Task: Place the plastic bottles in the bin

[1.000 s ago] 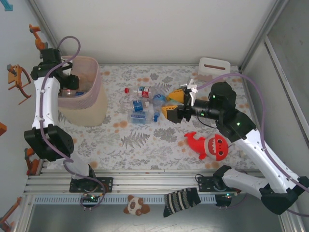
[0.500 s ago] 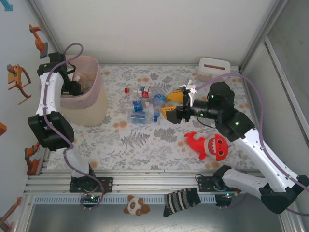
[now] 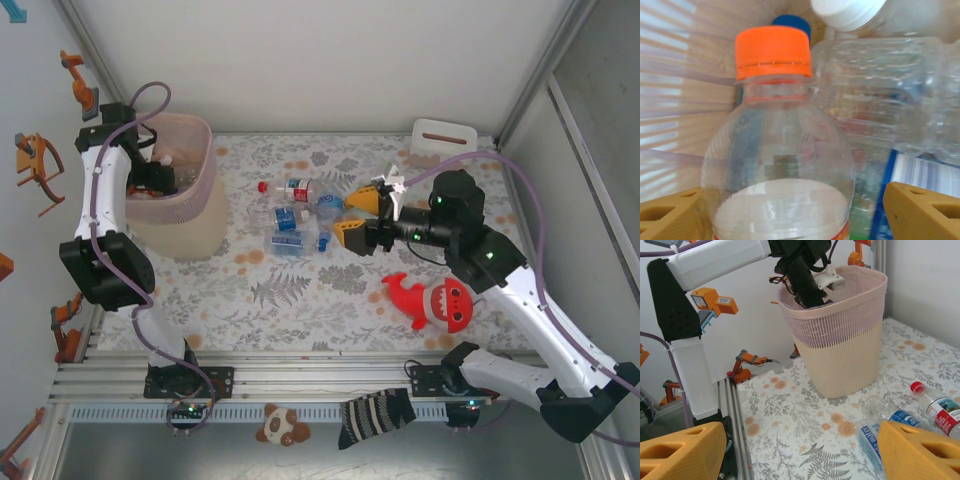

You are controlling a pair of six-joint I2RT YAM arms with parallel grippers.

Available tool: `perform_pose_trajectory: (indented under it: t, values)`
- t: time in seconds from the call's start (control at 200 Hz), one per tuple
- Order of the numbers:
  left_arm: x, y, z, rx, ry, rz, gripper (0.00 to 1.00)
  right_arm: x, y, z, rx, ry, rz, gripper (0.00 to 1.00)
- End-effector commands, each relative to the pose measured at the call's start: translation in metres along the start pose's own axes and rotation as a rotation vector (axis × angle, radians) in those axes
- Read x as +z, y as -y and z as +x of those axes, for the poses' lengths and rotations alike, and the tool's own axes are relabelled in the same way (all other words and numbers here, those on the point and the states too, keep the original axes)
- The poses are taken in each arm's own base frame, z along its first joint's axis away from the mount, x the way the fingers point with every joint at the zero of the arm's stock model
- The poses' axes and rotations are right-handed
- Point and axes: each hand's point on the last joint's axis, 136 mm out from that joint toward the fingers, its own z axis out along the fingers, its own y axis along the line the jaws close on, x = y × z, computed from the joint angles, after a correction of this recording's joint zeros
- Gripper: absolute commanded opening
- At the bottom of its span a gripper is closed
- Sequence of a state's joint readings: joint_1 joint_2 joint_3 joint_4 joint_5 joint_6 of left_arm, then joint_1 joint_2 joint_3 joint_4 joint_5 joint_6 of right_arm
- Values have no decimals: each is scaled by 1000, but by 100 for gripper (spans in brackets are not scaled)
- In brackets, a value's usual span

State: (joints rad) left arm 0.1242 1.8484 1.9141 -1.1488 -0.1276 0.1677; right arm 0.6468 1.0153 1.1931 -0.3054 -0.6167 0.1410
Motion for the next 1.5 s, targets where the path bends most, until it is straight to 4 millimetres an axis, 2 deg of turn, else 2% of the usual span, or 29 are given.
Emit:
perform_pose_trajectory:
  t: [0.0,0.325,0.461,0.771,0.881,0.991,1.222,1.337,1.492]
  values:
    - [-37,12,-3,-15,63,68,86,-5,-5,-11,-26,42,3,79]
    - [-85,16,-11,-45,185,114,89,-9,1,-14,-22,46,57,78]
    - [-107,24,-15,-66,246,181,87,-10,19,-10,20,36,160,77]
    - [-169,66,-17,-90,399,462,84,-8,66,13,184,-30,391,74]
    - [-189,82,-15,-94,452,578,83,1,70,29,187,-94,381,72]
    - [-206,93,-9,-91,508,664,83,11,69,45,119,-154,332,71]
    - [-230,113,11,-91,597,807,83,42,81,96,-45,-349,230,69]
    - [-238,123,24,-90,638,884,83,60,88,124,-154,-444,164,69]
    - [-235,132,42,-102,660,936,83,86,95,166,-348,-595,75,68]
